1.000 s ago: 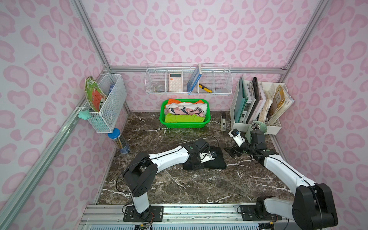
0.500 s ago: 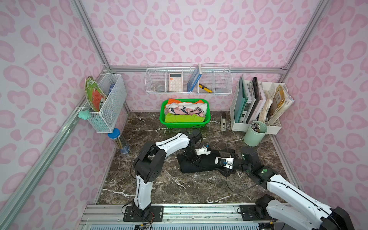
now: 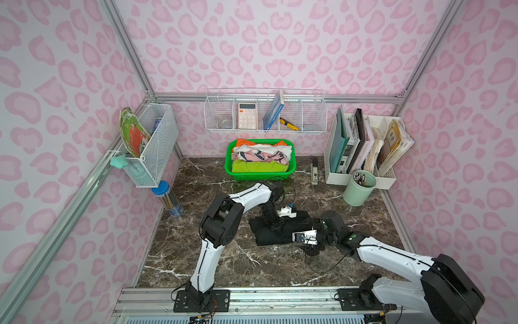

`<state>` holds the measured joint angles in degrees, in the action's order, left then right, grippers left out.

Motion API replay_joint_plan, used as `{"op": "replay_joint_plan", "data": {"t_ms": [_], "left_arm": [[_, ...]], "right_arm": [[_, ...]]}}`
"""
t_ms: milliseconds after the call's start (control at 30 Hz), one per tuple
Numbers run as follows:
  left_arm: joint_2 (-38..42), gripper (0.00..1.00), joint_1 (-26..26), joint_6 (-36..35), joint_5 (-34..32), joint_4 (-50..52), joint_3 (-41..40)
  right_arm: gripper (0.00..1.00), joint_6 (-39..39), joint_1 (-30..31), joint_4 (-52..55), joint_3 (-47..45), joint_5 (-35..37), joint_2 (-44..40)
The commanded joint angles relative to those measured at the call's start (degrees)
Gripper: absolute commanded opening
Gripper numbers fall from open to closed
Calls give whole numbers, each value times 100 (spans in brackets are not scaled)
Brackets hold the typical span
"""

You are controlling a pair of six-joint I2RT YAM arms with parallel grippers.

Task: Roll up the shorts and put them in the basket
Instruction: Roll the shorts at the center of the board.

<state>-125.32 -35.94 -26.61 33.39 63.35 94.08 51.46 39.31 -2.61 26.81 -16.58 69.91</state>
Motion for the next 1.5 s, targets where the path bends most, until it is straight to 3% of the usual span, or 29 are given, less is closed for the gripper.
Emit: {"op": "replay_joint_plan", "data": {"t_ms": [0, 133, 233, 300, 333, 367, 467, 533, 633, 700, 733, 767, 800, 1133, 1300, 1467], "left_arm": [[-104, 0, 8, -112, 38, 83, 57], [-147, 0, 7, -141, 51, 71, 98], [-156, 0, 24, -182, 92, 87, 153], [-160, 0, 25, -217, 126, 89, 145], [-160, 0, 25, -222, 133, 73, 133], [-151, 0, 21, -222, 136, 42, 105], [-56, 6, 17, -231, 111, -83, 1], [-4, 13, 24, -222, 74, -154, -38], [125, 28, 30, -204, -150, -355, -105], [275, 48, 28, -134, -317, -571, -207], [377, 61, 35, -85, -417, -723, -291], [507, 93, 43, -37, -528, -871, -391], [620, 99, 51, 24, -628, -998, -477], [2266, 99, 518, 389, -1285, -1588, -1555], [3248, 99, 796, 356, -1925, -1868, -2073], [4225, 99, 649, 160, -2531, -2694, -2650]], "right_arm": [[99, 70, 3, -390, 42, 241, 231], [96, 92, 6, -593, 15, 237, 575], [76, 51, 2, -307, 199, 186, 893], [74, 65, 4, -220, 274, 224, 1075], [68, 78, -1, -198, 296, 194, 1137], [61, 75, -2, -184, 313, 168, 1184], [19, 83, -11, -104, 388, 70, 1328], [0, 52, -42, 141, 524, -10, 1421], [0, -3, -190, 591, 696, -221, 1505], [0, -33, -269, 821, 774, -375, 1500], [0, -60, -321, 986, 845, -509, 1490], [0, -101, -398, 1164, 924, -607, 1490], [0, -104, -491, 1351, 988, -763, 1498], [0, -198, -889, 2243, 1484, -1339, 1741], [0, -385, -961, 2438, 1724, -1730, 1797], [0, -638, -1177, 3045, 2321, -2136, 2198]]}}
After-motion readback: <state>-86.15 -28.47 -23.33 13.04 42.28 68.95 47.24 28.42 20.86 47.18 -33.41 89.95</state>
